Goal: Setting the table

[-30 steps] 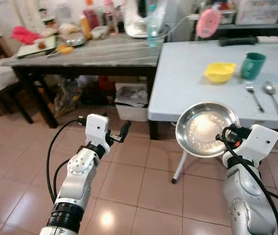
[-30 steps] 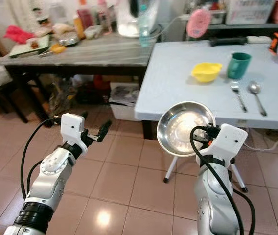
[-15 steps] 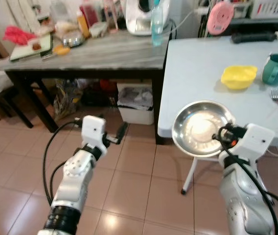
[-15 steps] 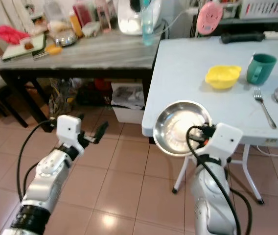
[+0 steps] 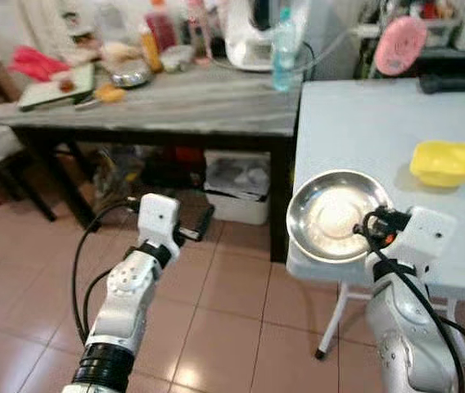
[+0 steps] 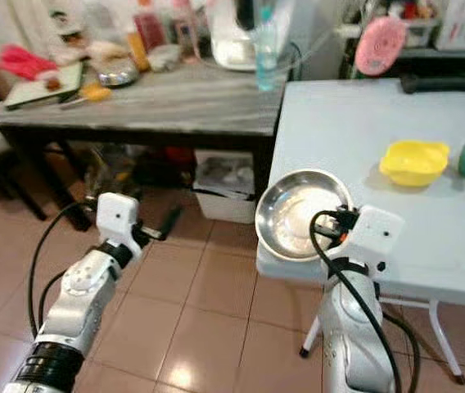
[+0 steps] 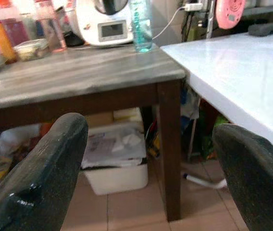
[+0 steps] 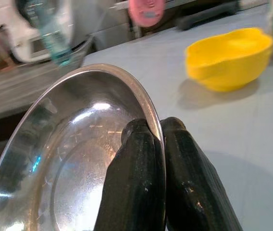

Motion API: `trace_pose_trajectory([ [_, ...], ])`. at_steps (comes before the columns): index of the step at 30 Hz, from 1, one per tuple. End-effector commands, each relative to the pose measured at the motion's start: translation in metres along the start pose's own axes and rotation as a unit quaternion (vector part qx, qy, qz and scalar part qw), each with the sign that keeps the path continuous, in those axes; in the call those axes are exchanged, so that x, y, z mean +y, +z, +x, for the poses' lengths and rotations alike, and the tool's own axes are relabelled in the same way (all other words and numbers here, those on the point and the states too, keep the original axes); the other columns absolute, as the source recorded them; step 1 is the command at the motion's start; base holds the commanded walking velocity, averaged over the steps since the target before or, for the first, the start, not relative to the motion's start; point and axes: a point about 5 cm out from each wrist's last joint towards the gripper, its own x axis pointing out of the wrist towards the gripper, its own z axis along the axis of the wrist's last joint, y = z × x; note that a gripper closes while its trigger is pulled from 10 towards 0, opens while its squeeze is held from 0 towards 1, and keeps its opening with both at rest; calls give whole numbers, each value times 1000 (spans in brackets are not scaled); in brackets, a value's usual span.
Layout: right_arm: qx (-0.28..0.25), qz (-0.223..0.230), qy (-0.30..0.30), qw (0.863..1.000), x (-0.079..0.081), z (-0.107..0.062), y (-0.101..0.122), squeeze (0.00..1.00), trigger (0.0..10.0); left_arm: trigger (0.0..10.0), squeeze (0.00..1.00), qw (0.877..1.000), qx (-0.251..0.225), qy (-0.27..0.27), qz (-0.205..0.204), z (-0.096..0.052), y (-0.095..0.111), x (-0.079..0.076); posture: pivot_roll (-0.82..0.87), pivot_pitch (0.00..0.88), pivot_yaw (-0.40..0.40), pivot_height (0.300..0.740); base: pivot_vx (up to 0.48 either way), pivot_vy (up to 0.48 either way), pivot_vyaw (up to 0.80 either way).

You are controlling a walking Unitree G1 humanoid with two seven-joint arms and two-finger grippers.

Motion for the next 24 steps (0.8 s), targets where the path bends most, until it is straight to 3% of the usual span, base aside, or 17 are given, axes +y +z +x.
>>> trace_pose_trajectory([
  [1,-10,4,-6,1000,-4,1,6,0,10000,10000,0,1000,9,7,-2,2,-1,-2,-170,15,105,740,0,0,0],
  [13,-4,22,-33,999,-11,2,4,0,10000,10000,0,999,25,48,3,6,0,9,-167,13,116,740,0,0,0],
  [24,-3,31,-45,998,-11,1,2,0,10000,10000,0,999,31,43,4,10,1,13,-167,12,135,740,0,0,0],
])
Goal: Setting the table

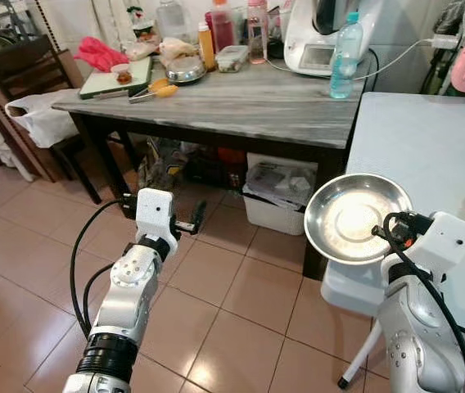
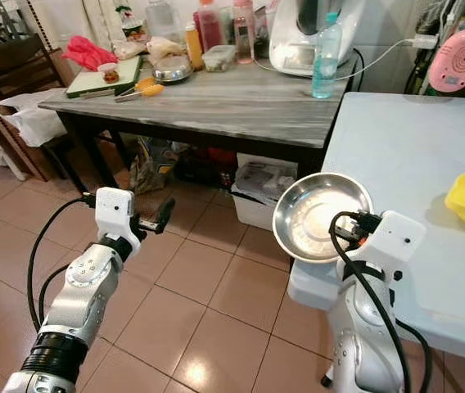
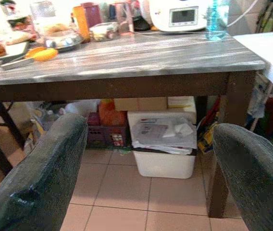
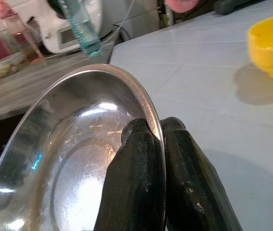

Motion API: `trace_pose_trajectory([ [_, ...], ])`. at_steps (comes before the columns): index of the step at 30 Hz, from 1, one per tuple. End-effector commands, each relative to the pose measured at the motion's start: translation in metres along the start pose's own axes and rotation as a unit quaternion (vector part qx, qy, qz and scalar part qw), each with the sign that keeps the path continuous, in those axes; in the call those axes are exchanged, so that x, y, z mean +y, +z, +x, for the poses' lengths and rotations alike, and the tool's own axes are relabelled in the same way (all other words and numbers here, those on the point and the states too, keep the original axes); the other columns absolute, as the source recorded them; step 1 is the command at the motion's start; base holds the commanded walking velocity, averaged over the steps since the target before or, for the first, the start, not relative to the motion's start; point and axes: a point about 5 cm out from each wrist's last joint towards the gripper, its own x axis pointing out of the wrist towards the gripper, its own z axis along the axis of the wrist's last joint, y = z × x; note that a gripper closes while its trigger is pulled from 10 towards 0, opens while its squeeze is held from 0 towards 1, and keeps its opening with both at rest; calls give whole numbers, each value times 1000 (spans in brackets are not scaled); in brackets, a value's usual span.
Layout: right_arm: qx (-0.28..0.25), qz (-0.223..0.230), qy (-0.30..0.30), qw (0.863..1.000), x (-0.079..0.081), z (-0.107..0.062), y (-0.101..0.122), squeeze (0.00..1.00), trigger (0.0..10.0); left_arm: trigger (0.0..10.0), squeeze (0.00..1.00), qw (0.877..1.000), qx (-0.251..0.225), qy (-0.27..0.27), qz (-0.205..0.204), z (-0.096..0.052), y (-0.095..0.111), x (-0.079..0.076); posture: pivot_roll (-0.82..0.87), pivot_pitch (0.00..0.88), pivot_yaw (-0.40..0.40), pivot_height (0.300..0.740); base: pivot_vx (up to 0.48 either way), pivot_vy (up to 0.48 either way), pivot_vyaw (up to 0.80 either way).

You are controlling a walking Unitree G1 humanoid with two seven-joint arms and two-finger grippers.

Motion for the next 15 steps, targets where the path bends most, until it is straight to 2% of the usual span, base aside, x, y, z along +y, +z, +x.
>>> trace_pose_trajectory([
  [1,-5,8,-1,1000,2,-1,2,0,10000,10000,0,1000,5,1,6,3,3,4,-167,12,135,740,0,0,0],
  [10,-1,9,3,1000,3,0,1,0,10000,10000,0,1000,9,17,4,4,1,5,-168,12,129,740,0,0,0],
  [15,-2,-2,19,1000,6,2,5,0,10000,10000,0,999,6,43,-17,3,0,9,-177,7,80,740,0,0,0],
])
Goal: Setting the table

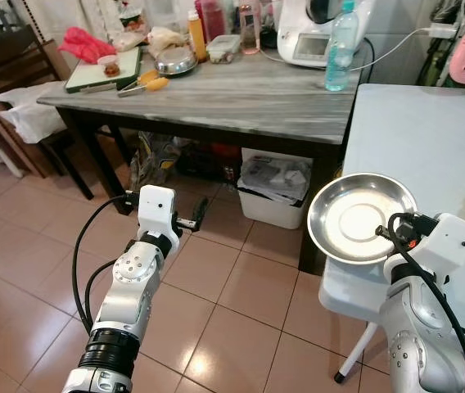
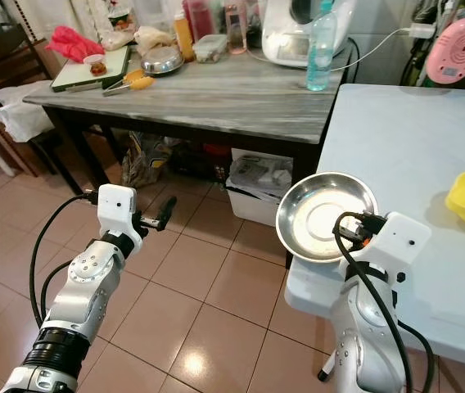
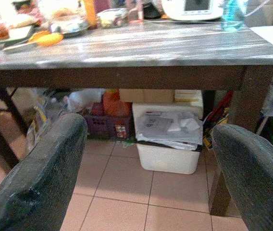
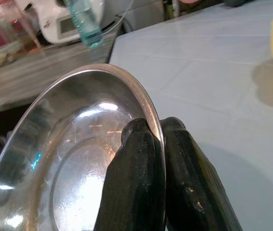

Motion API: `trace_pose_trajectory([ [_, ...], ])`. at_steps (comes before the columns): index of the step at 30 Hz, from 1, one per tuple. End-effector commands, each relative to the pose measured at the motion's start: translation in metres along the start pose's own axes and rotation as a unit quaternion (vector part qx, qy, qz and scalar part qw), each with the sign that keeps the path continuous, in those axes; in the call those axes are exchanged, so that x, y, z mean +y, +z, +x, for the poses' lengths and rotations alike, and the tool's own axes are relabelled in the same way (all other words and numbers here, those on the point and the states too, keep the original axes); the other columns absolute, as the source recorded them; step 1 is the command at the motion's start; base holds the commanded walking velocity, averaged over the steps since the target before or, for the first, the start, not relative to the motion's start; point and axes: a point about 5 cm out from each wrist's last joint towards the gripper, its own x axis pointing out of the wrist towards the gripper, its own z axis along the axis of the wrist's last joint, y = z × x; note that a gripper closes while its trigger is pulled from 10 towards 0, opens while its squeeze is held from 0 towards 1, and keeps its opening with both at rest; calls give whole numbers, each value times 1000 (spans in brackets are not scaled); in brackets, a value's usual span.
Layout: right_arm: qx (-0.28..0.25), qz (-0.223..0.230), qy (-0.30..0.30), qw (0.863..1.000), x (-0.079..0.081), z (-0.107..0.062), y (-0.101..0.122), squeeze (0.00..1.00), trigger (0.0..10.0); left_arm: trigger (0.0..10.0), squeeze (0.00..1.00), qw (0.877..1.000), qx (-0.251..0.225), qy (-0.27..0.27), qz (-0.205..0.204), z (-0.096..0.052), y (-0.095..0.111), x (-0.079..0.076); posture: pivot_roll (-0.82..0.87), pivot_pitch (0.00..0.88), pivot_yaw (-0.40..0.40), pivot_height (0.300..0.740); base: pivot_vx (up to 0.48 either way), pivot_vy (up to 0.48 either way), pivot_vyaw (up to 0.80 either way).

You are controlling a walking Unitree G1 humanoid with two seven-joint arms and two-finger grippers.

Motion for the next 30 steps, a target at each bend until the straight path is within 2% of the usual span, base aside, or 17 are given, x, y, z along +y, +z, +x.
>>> trace_pose_trajectory([
  [1,-1,-2,17,1000,7,2,5,0,10000,10000,0,1000,2,26,-9,0,0,9,-179,6,66,740,0,0,0],
  [6,-2,-20,36,999,6,10,12,0,10000,10000,0,998,1,58,-24,-3,-6,8,-179,0,9,740,0,0,0],
  [9,-2,-21,42,999,9,13,13,0,10000,10000,0,997,3,66,-34,-6,-9,8,-177,0,4,740,0,0,0],
  [15,1,-13,42,999,11,12,12,0,10000,10000,0,997,5,69,-28,-6,-9,12,-176,0,18,740,0,0,0],
  [30,2,2,15,1000,3,7,10,0,10000,10000,0,998,8,51,-23,5,-3,12,-197,0,71,740,0,0,-29],
])
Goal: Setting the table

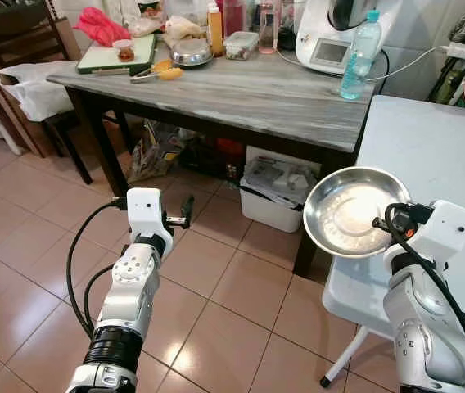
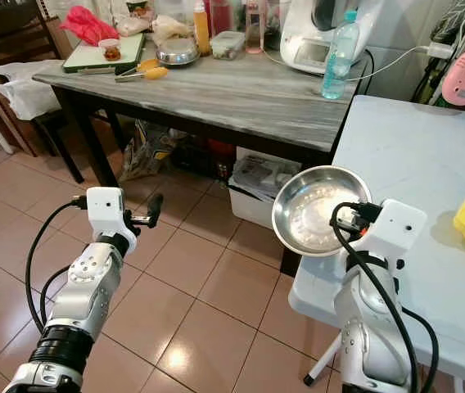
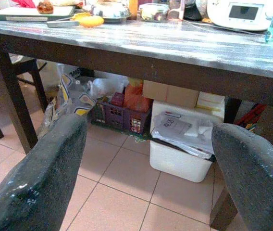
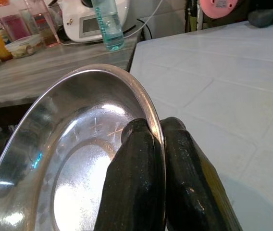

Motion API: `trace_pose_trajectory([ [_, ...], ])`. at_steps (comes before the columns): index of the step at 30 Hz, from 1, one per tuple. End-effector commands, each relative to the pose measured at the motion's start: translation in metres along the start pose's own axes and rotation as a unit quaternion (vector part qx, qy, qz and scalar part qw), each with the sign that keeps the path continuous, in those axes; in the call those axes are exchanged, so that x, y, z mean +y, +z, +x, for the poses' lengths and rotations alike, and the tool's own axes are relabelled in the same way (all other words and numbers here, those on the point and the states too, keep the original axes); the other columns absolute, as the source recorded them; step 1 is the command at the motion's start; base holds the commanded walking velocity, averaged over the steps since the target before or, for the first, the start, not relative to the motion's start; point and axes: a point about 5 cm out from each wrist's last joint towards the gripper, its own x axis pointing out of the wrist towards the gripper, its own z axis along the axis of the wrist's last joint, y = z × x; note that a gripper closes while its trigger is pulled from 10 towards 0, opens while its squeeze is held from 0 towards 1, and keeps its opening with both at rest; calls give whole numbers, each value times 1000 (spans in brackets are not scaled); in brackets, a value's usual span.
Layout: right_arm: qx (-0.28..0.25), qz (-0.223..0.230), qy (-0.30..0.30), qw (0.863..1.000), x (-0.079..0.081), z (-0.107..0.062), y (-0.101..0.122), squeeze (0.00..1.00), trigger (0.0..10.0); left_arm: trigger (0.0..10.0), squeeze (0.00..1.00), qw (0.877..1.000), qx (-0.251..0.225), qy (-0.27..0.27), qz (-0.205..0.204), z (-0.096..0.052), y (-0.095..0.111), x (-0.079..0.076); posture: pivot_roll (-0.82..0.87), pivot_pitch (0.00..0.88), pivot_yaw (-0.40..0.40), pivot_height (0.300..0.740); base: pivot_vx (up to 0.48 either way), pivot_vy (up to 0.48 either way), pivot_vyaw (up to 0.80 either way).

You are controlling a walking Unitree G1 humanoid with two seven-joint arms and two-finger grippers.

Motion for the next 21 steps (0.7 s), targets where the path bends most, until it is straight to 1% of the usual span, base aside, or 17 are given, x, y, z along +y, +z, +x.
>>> trace_pose_trajectory([
  [1,-7,8,-2,1000,-1,-1,3,0,10000,10000,0,1000,-4,-4,7,3,4,2,-197,0,71,740,0,0,-438],
  [10,-7,15,-6,1000,1,-2,1,0,10000,10000,0,1000,-5,-18,22,6,6,2,-197,0,92,740,0,338,-696],
  [15,-12,16,-7,1000,2,-3,3,0,10000,10000,0,999,-11,-23,25,8,10,1,-195,10,92,740,0,480,-529],
  [17,-9,16,-11,1000,0,-4,1,0,10000,10000,0,999,-9,-24,27,8,8,1,-194,4,97,740,0,480,-488],
  [21,-11,16,-10,1000,1,-5,1,0,10000,10000,0,999,-12,-29,34,9,10,1,-191,8,101,740,0,480,-488],
])
